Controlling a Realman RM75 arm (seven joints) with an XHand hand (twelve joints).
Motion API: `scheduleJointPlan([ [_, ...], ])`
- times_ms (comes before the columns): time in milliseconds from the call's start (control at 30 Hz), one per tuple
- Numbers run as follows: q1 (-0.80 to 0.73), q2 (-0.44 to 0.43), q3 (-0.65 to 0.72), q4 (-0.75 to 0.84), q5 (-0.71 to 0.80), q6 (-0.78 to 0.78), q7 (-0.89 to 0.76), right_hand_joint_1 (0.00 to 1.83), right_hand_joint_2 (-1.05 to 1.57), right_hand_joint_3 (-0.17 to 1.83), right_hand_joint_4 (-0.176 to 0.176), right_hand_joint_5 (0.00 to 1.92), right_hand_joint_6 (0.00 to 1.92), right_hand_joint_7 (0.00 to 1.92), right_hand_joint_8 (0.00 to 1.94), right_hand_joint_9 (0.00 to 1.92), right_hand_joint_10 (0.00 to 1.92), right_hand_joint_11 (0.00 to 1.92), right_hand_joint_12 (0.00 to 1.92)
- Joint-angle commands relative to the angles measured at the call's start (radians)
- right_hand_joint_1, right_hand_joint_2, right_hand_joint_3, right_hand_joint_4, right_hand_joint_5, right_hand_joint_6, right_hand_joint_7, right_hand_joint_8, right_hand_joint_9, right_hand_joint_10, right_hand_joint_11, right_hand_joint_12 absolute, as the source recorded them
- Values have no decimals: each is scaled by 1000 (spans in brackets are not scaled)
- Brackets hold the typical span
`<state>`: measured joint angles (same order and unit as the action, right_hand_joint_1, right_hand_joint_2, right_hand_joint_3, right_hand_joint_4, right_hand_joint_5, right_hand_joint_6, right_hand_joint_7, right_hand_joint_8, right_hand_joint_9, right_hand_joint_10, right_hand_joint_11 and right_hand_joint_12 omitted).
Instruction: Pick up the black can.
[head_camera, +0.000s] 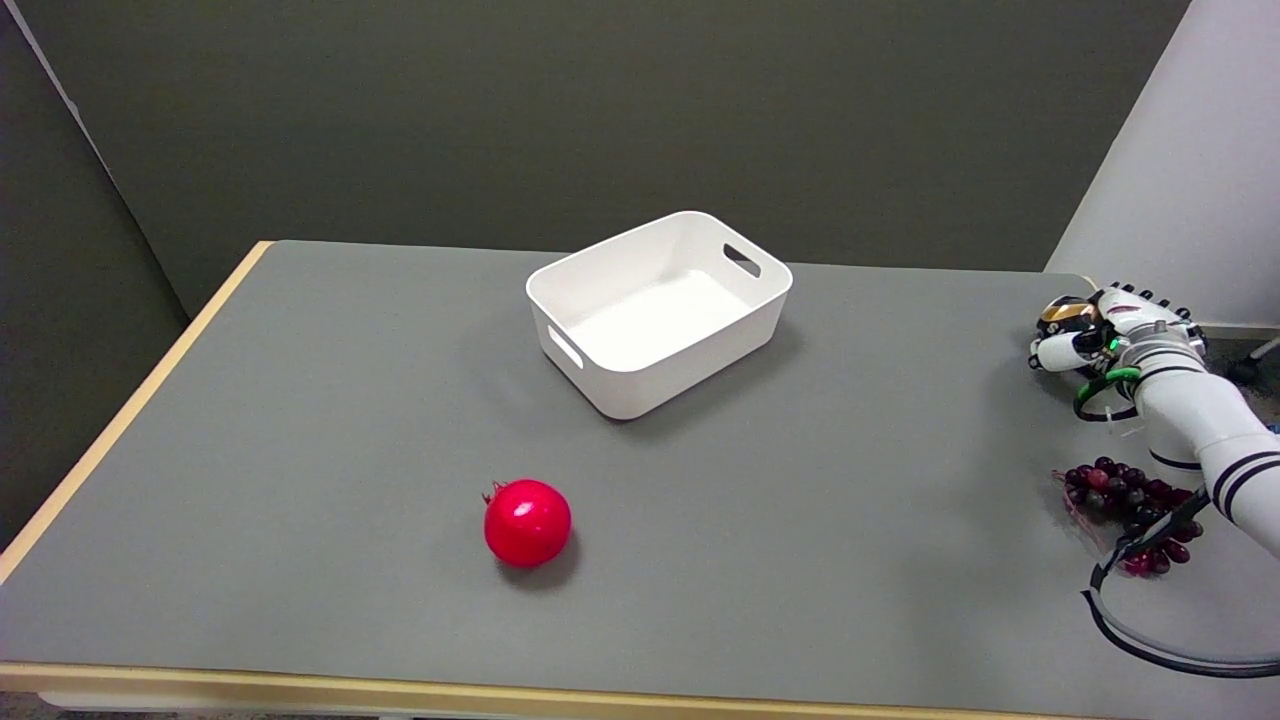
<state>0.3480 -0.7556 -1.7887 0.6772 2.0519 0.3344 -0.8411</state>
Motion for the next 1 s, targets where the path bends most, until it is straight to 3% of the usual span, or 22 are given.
scheduleJointPlan([
  [33, 1, -9, -4, 28, -53, -9, 1, 860, 802, 939, -176, 343, 818, 534, 678, 371, 978, 206, 1392],
  [100, -2, -9, 2, 43, -95, -12, 3, 915, 883, 880, -174, 372, 1031, 642, 863, 493, 1156, 337, 1527],
  [167, -4, -9, 2, 53, -111, -16, 5, 940, 914, 849, -170, 382, 1107, 668, 940, 548, 1202, 383, 1580],
  [233, -4, -9, 2, 63, -126, -17, 15, 1158, 1286, 101, -176, 384, 1662, 784, 1436, 730, 1248, 549, 1760],
  [367, -4, -9, 1, 81, -167, -17, 54, 1134, 1347, 25, -176, 359, 1646, 756, 1547, 761, 1295, 484, 1898],
  [533, -4, -9, 4, 122, -212, -9, 98, 1143, 1342, 12, -176, 405, 1587, 750, 1576, 762, 1332, 458, 1921],
  [600, -5, -9, 6, 148, -249, -5, 124, 1158, 1283, 73, -176, 583, 1549, 651, 1563, 757, 1373, 448, 1921],
  [700, -20, -9, 29, 215, -322, 15, 201, 1152, 1229, 205, -176, 572, 1571, 638, 1589, 729, 1467, 425, 1921],
  [1000, -83, -12, 34, 611, -614, 87, 559, 1158, 1229, 181, -176, 590, 1547, 653, 1567, 754, 1454, 439, 1921],
])
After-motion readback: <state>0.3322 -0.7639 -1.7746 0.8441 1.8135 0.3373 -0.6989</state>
